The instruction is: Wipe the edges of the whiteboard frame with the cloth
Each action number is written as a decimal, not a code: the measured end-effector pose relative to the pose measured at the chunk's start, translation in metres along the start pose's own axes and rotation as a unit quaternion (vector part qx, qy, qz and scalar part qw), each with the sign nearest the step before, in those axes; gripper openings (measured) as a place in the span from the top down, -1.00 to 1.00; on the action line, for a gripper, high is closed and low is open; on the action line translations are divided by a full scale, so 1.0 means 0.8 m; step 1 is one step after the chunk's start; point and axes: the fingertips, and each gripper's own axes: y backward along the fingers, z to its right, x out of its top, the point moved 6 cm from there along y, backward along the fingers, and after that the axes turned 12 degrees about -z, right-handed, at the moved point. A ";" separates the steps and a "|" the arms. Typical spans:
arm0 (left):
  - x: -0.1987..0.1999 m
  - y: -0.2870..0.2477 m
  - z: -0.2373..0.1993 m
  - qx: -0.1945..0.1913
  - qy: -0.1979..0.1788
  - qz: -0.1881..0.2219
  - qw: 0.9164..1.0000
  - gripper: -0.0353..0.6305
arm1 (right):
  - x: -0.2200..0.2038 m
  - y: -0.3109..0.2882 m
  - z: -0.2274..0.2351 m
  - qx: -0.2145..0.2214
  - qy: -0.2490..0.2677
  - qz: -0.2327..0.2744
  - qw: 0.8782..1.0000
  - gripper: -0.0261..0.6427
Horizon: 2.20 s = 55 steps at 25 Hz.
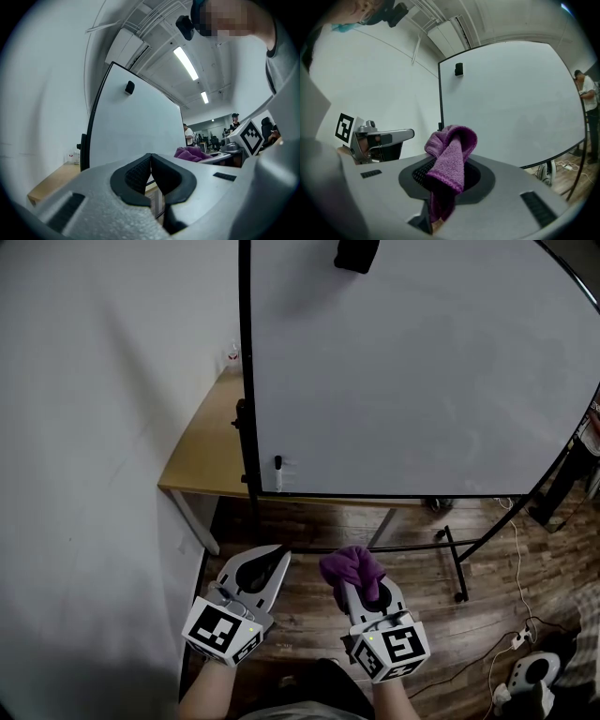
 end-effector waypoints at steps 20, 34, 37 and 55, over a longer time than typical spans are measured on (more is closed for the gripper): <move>-0.027 -0.074 -0.120 0.048 0.015 -0.010 0.999 0.84 | -0.005 -0.223 0.027 0.060 0.010 -0.050 0.997 0.72; -0.082 -0.089 -0.157 0.065 0.054 -0.034 0.996 0.84 | -0.078 -0.328 0.016 0.080 0.025 -0.123 0.989 0.72; -0.089 -0.092 -0.162 0.064 0.060 -0.049 0.995 0.84 | -0.091 -0.353 0.009 0.081 0.028 -0.131 0.988 0.72; -0.124 -0.089 -0.197 0.076 0.074 -0.075 0.992 0.84 | -0.131 -0.471 -0.010 0.059 0.042 -0.171 0.983 0.72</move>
